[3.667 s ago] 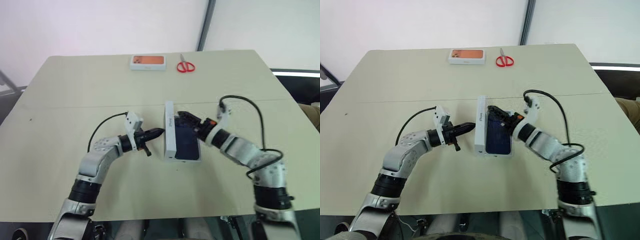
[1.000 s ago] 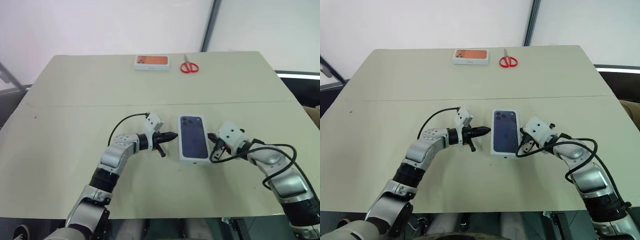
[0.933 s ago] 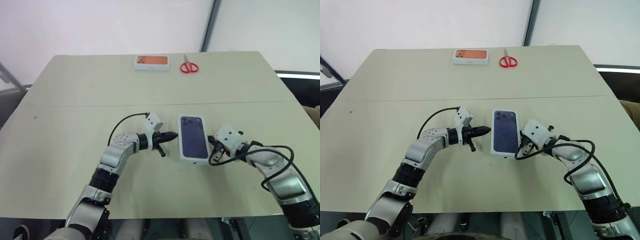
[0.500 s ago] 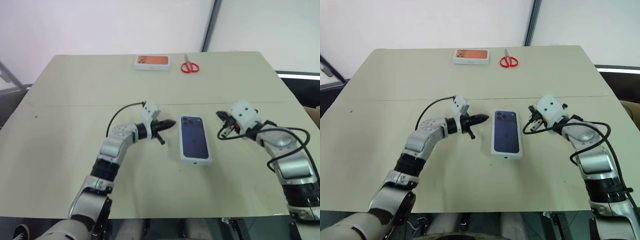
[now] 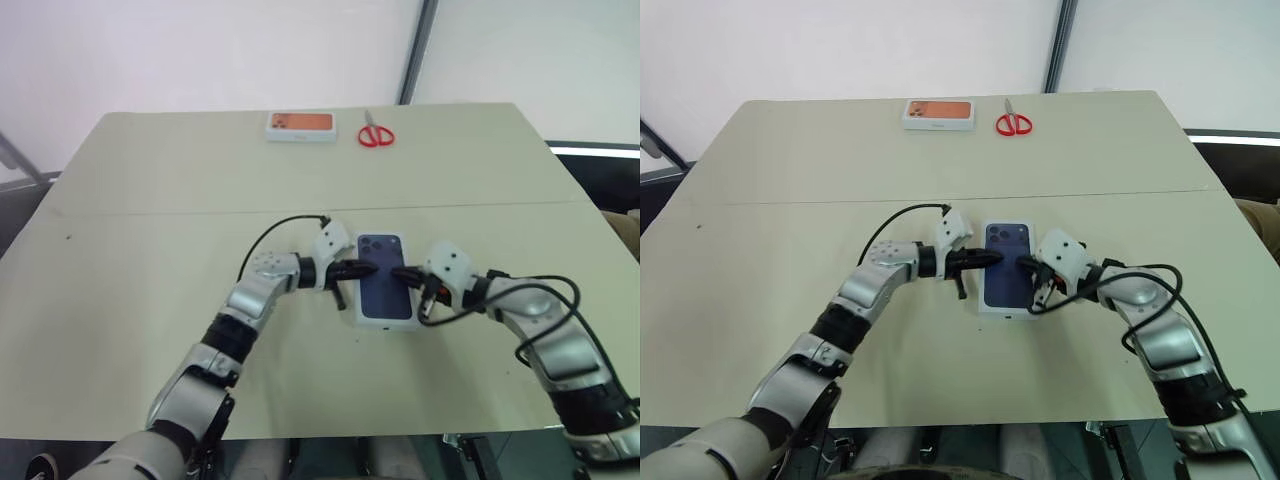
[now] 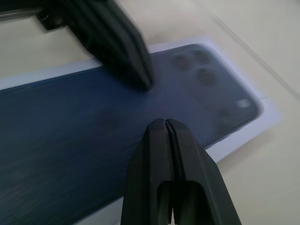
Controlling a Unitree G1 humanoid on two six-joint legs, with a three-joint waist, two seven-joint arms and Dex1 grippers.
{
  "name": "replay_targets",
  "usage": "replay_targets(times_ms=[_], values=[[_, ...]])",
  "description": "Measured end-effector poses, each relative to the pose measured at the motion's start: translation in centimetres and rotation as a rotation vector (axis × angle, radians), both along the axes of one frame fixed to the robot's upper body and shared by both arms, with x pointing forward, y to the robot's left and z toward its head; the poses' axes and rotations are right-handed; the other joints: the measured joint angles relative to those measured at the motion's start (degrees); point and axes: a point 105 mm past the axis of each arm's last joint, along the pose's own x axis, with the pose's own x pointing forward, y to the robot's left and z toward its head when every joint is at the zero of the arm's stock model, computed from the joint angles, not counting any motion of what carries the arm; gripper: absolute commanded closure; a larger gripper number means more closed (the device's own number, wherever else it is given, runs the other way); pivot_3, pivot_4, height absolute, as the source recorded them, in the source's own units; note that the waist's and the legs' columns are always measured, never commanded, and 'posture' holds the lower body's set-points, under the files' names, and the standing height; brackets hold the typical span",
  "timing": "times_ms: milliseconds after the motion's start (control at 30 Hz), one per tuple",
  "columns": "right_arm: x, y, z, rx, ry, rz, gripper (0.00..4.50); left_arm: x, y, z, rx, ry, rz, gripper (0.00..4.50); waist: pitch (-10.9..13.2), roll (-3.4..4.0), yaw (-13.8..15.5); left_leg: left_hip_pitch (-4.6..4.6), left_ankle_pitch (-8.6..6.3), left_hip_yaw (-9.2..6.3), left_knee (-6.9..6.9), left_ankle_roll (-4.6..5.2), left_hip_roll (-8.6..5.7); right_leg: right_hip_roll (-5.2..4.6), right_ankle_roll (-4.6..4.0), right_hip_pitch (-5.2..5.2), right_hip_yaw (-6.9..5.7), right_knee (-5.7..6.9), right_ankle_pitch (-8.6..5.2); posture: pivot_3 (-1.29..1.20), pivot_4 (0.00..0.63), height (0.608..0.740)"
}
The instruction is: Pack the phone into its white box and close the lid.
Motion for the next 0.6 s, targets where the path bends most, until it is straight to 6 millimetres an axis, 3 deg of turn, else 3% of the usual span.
replay_targets(times_ms=[100,133,233,333,433,500,600], values=[[-1.1,-0.1,-0.2,0.002,0.05,0.028,4.43,-0.7,1.2,-0.5,0.014,0.032,-0.013,4.5,0.0,0.0,0.1,0.47,-0.11,-0.01,-0.1,0.1,0.01,-0.01,0.04,0.6,-0.03,-0.2,-0.05,0.0,0.15,0.74],[-1.2,-0.1,-0.1,0.018,0.066,0.024,4.5,-1.0,1.3,-0.5,0.008,0.046,-0.013,3.97,0.0,-0.02,0.2,0.46,-0.12,-0.03,-0.1,0.11,0.01,-0.01,0.04,0.6,-0.04,-0.23,-0.05,0.0,0.15,0.74],[-0.9,0.0,0.3,0.126,0.136,-0.019,3.75,-1.3,1.5,-0.1,-0.031,0.118,-0.013,2.85,0.0,-0.05,0.2,0.34,-0.12,-0.06,-0.08,0.11,-0.01,-0.04,0.04,0.48,-0.05,-0.23,-0.04,0.0,0.15,0.74],[-0.4,-0.3,1.2,0.185,0.135,-0.042,2.39,-0.8,3.0,0.1,-0.038,0.151,0.044,1.51,0.0,-0.06,0.1,0.26,-0.11,-0.06,-0.11,0.11,-0.01,-0.04,0.04,0.34,-0.05,-0.19,-0.04,0.0,0.15,0.74],[0.3,-1.5,3.0,0.238,0.086,-0.086,0.83,0.6,6.9,1.4,-0.024,0.101,0.154,0.04,0.1,-0.05,-0.1,0.18,-0.11,-0.01,-0.15,0.1,0.01,-0.03,0.04,0.12,0.01,-0.08,-0.04,0.0,0.15,0.74],[0.3,-2.2,3.6,0.244,0.065,-0.093,0.05,1.5,10.2,2.5,-0.002,0.054,0.236,0.0,0.1,-0.05,0.0,0.18,-0.1,-0.01,-0.17,0.09,0.02,-0.02,0.04,0.11,0.01,-0.08,-0.04,0.0,0.15,0.74],[0.2,-3.1,3.9,0.24,0.064,-0.094,0.05,2.4,14.4,3.9,0.013,-0.015,0.336,0.0,0.1,-0.03,0.1,0.18,-0.1,0.02,-0.15,0.09,-0.01,-0.07,0.04,0.13,0.01,-0.09,-0.04,0.0,0.15,0.74]])
